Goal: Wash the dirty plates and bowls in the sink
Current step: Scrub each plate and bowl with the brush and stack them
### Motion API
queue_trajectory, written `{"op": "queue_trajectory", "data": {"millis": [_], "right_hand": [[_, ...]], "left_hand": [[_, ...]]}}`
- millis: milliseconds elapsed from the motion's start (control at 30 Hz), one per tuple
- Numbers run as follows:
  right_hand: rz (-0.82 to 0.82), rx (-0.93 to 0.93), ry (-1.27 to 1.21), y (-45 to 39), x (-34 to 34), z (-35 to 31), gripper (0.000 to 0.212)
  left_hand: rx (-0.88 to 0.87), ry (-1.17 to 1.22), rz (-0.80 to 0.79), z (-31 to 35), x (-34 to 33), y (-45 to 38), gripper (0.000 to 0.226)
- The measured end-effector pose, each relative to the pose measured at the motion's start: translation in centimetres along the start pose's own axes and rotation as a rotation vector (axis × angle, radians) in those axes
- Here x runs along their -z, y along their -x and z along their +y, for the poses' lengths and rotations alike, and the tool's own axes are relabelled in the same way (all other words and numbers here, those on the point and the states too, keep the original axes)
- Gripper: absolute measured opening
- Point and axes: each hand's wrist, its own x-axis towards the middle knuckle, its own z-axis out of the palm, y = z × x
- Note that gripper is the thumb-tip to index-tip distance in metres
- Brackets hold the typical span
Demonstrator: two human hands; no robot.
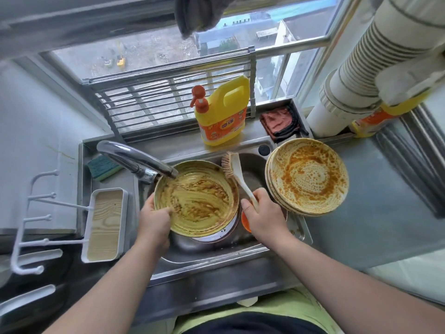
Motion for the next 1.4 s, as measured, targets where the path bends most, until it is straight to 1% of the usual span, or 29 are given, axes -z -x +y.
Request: {"op": "queue_trajectory", "data": {"millis": [33,100,167,300,367,433,500,567,633,700,733,800,867,900,933,967,1033,1067,1133,1167,1233,1267,1333,1400], "right_hand": [[0.022,0.011,0.002,0.0,0.9,0.0,0.019],[0.056,0.019,0.021,-0.2,2.9,0.4,0.015],[0.104,0.010,0.042,-0.5,5.3,1.3,0.008],[0.250,-0.096,0.007,-0.8,10.4,3.9,0.020],[0.319,-0.186,0.004,-1.3,12.6,5.9,0.023],[0.373,-0.255,0.005,-1.7,14.2,7.8,0.021],[0.396,-0.307,0.015,-2.0,15.4,10.0,0.013],[0.395,-0.321,0.021,-1.9,16.1,11.8,0.010],[0.416,-0.291,0.023,-1.3,16.4,12.0,0.012],[0.428,-0.213,0.103,-0.7,16.4,11.6,0.009],[0.442,-0.151,0.139,-0.4,16.1,11.2,0.009],[0.459,0.008,0.128,0.5,14.9,9.4,0.013],[0.399,0.208,0.106,1.3,12.7,6.4,0.019],[0.319,0.287,0.105,1.3,11.1,5.3,0.021],[0.208,0.327,0.091,1.2,9.4,4.2,0.021],[0.080,0.329,0.098,0.6,7.4,3.6,0.021],[-0.153,0.264,0.208,-1.2,3.3,2.5,0.026],[-0.233,0.201,0.284,-2.3,1.3,2.3,0.030],[-0.331,0.091,0.384,-4.7,-2.1,2.0,0.037],[-0.369,0.056,0.419,-5.9,-3.4,1.9,0.037],[-0.413,0.027,0.497,-8.3,-5.4,2.0,0.039],[-0.421,0.017,0.530,-9.5,-6.2,2.2,0.041],[-0.432,-0.024,0.566,-11.7,-7.7,2.8,0.046],[-0.448,-0.046,0.559,-13.3,-9.0,3.5,0.047]], "left_hand": [[0.078,0.107,-0.021,0.2,-0.9,0.3,0.052],[0.126,0.179,-0.071,0.6,-3.3,0.8,0.038],[0.139,0.191,-0.136,1.3,-6.3,1.6,0.031],[0.126,0.105,-0.339,2.4,-13.3,3.5,0.029],[0.072,0.008,-0.406,2.7,-16.5,4.3,0.029],[-0.018,-0.128,-0.447,3.0,-18.8,4.4,0.033],[-0.130,-0.335,-0.485,3.0,-20.4,4.1,0.043],[-0.263,-0.568,-0.540,3.2,-21.1,4.1,0.044],[-0.363,-0.684,-0.589,3.9,-20.9,4.2,0.038],[-0.379,-0.666,-0.625,4.1,-19.9,3.7,0.035],[-0.361,-0.639,-0.613,3.9,-19.0,3.1,0.035],[-0.312,-0.628,-0.525,2.9,-16.6,1.5,0.036],[-0.233,-0.663,-0.419,1.8,-13.7,-0.1,0.032],[-0.182,-0.689,-0.367,1.0,-12.2,-1.1,0.031],[-0.125,-0.722,-0.323,0.2,-10.6,-2.0,0.032],[-0.067,-0.762,-0.290,-0.8,-9.0,-3.0,0.034],[0.035,-0.857,-0.250,-2.7,-5.9,-4.9,0.044],[0.089,-0.874,-0.230,-3.6,-4.7,-5.7,0.048],[0.181,-0.806,-0.214,-4.8,-3.3,-6.3,0.048],[0.224,-0.760,-0.204,-5.5,-2.9,-6.7,0.048],[0.284,-0.641,-0.170,-6.9,-2.6,-7.6,0.058],[0.309,-0.594,-0.147,-7.8,-2.5,-8.4,0.058],[0.340,-0.533,-0.086,-9.2,-2.5,-9.8,0.046],[0.342,-0.503,-0.028,-10.2,-2.8,-10.4,0.036]]}}
